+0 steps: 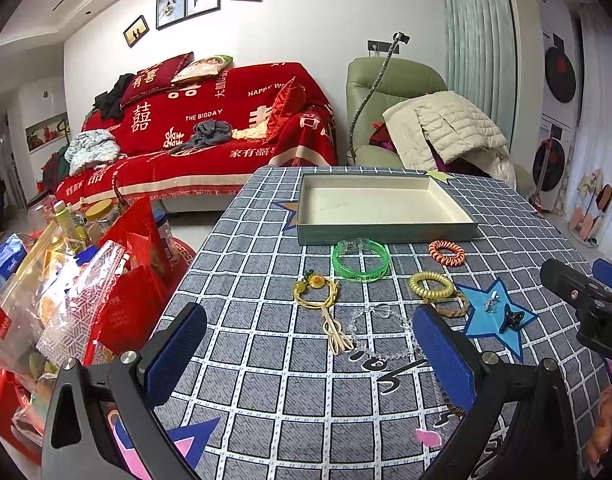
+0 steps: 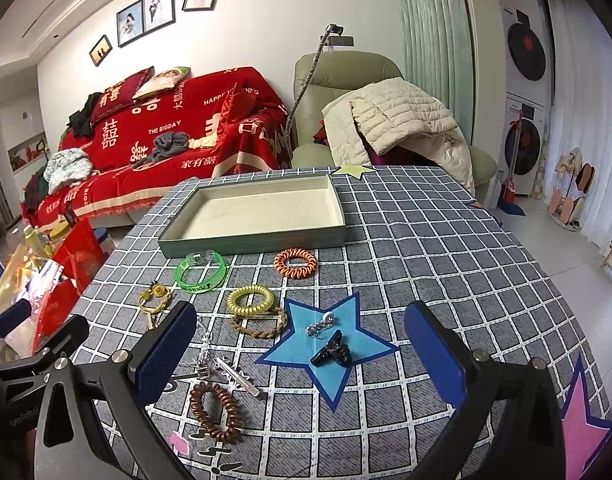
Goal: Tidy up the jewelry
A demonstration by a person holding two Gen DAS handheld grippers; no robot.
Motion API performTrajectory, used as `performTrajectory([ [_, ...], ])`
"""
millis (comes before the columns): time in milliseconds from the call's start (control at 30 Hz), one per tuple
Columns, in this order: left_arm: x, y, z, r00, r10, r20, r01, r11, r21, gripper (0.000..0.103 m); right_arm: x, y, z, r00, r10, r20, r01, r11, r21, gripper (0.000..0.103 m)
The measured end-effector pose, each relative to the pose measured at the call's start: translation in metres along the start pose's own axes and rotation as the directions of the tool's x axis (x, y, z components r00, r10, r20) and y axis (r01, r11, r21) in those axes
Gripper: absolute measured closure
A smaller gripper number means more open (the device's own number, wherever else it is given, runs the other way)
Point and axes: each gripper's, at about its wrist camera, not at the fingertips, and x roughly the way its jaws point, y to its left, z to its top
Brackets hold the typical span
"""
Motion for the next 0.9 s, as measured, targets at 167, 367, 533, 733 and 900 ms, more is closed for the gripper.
performTrajectory([
  [167,0.0002,0.0013,0.0013,1.000,0.001,0.001,-0.001,1.000,-0.001,0.000,-0.0001,-0.0002,0.0001,1.000,0.000,0.001,0.000,1.000,0.000,0.000],
  [367,0.0000,0.0014,0.0020,1.000,-0.001,0.002,0.001,1.000,-0.004,0.000,-0.0004,-0.0003,0.0001,1.000,-0.001,0.003,0.001,1.000,-0.001,0.000],
  [533,-0.0005,0.0016,0.0026,1.000,0.000,0.004,0.000,1.000,-0.003,0.000,-0.0003,0.0009,0.0009,1.000,0.001,0.003,-0.001,1.000,-0.001,0.000],
  [733,-0.0023,0.0009,0.0046,1.000,-0.003,0.002,0.003,1.000,-0.002,0.000,-0.0001,0.0011,0.0010,1.000,0.001,0.003,-0.001,1.000,0.000,0.000],
  [900,-0.0022,0.0006,0.0046,1.000,-0.002,0.001,0.002,1.000,-0.003,0.000,-0.0007,0.0008,0.0008,1.000,0.002,0.003,-0.002,1.000,0.001,0.000],
])
